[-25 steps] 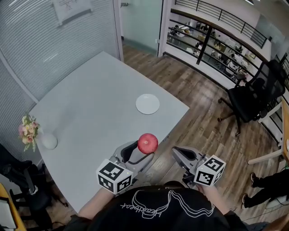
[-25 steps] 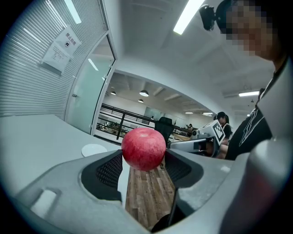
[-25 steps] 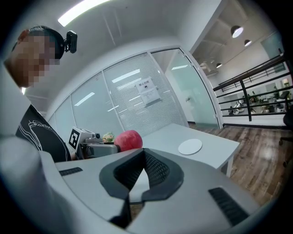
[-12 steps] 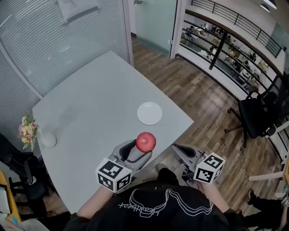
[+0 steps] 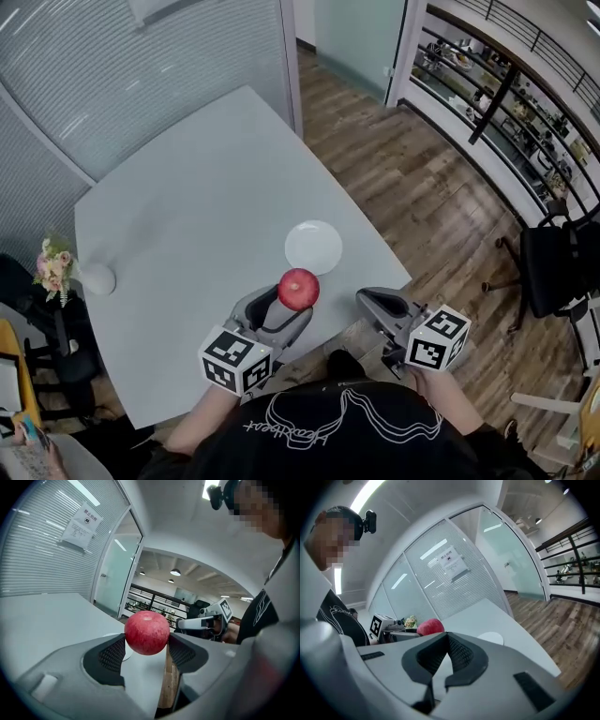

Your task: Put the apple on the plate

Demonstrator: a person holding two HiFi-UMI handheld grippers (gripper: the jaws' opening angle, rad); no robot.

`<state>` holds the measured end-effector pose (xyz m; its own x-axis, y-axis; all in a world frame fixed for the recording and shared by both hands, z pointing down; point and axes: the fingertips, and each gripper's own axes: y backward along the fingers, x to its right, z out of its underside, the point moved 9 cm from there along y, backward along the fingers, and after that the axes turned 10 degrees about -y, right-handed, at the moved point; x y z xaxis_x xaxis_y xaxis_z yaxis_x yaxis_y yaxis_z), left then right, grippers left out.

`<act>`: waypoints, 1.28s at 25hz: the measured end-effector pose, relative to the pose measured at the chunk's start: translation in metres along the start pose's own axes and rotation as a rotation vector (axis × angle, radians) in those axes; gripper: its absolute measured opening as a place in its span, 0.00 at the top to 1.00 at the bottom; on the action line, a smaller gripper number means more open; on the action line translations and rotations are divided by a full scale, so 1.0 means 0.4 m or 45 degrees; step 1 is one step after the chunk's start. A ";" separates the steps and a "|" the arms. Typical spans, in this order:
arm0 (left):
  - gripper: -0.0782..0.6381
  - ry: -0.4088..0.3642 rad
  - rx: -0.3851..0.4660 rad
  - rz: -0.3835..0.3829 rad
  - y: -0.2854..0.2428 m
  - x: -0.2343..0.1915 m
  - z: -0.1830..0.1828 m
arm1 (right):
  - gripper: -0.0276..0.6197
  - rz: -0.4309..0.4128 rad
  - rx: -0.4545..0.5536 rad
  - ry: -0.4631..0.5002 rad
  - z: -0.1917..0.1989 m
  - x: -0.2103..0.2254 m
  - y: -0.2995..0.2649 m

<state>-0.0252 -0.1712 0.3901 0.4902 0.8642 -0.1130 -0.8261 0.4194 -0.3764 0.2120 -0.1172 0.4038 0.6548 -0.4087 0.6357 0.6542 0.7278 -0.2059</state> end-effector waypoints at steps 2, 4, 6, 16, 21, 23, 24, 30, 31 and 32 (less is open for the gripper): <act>0.48 0.009 -0.007 -0.022 -0.029 -0.009 0.000 | 0.94 -0.014 -0.031 -0.009 -0.012 0.035 -0.015; 0.48 0.001 -0.017 -0.045 -0.058 -0.020 -0.002 | 0.94 -0.030 -0.058 -0.012 -0.026 0.067 -0.031; 0.48 -0.021 -0.035 -0.078 -0.085 -0.031 -0.005 | 0.94 -0.062 -0.078 -0.012 -0.042 0.094 -0.047; 0.48 -0.025 -0.082 -0.215 -0.203 -0.072 0.000 | 0.94 -0.135 -0.181 -0.030 -0.097 0.215 -0.080; 0.48 -0.019 -0.090 -0.264 -0.255 -0.092 0.007 | 0.94 -0.163 -0.240 -0.029 -0.108 0.263 -0.091; 0.48 -0.019 -0.087 -0.282 -0.274 -0.101 0.015 | 0.94 -0.167 -0.254 -0.029 -0.116 0.279 -0.093; 0.48 -0.019 -0.085 -0.292 -0.285 -0.106 0.020 | 0.94 -0.170 -0.257 -0.029 -0.121 0.288 -0.093; 0.48 -0.043 -0.112 -0.320 -0.342 -0.129 0.055 | 0.94 -0.165 -0.264 -0.027 -0.141 0.324 -0.087; 0.48 -0.049 -0.119 -0.322 -0.350 -0.132 0.059 | 0.94 -0.163 -0.264 -0.026 -0.143 0.328 -0.085; 0.48 -0.053 -0.129 -0.326 -0.357 -0.136 0.065 | 0.94 -0.163 -0.264 -0.028 -0.144 0.331 -0.084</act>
<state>0.0589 -0.2708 0.4740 0.6660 0.7451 0.0350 -0.6437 0.5978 -0.4777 0.2986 -0.2276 0.4522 0.5545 -0.4771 0.6819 0.7967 0.5411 -0.2693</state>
